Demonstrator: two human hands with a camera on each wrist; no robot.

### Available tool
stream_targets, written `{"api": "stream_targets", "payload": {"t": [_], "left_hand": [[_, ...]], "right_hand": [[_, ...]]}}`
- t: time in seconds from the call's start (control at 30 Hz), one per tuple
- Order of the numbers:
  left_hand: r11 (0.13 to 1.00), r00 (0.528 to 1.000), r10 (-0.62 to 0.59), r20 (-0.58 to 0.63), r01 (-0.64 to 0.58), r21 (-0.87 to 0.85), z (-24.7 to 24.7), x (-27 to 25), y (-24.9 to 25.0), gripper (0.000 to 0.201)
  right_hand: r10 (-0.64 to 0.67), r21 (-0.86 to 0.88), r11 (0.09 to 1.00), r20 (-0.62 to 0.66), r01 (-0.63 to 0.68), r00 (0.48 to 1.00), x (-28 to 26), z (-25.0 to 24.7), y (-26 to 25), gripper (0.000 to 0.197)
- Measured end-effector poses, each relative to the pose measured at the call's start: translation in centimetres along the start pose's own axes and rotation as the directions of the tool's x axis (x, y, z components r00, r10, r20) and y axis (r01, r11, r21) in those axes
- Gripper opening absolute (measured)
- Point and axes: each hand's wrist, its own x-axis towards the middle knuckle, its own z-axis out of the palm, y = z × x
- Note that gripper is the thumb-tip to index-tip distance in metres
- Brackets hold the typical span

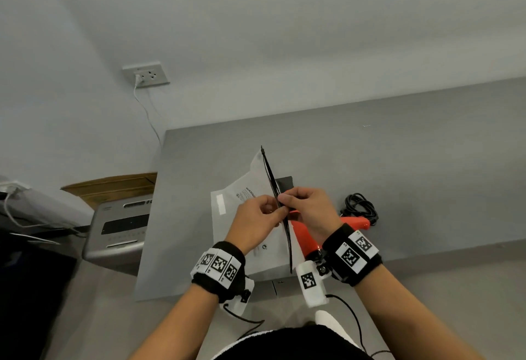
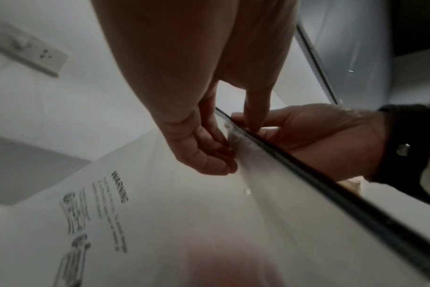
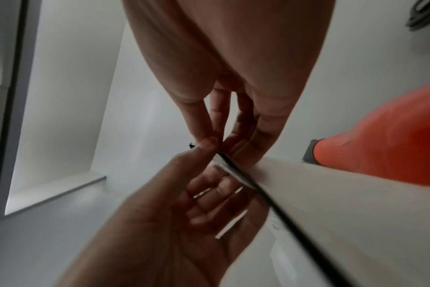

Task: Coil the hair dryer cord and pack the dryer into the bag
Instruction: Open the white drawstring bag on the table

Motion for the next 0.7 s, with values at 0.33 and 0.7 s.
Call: {"api": "stream_targets", "payload": {"t": [0.33, 0.7], "left_hand": [[0.991, 0.996, 0.039, -0.078, -0.028, 0.134, -0.6, -0.9, 1.3, 0.018], [0.899, 0.896, 0.330, -0.297, -0.203, 0.387, -5.8, 0.0, 3.5, 0.011]], "right_hand": [[-0.067, -0.268, 0.961, -0.010, 0.062, 0.998, -0.7, 0.3, 0.5, 0.010], [0.015, -0.351, 0.924, -0.368, -0.154, 0.930, 0.4, -7.0, 2.3, 0.007]]}}
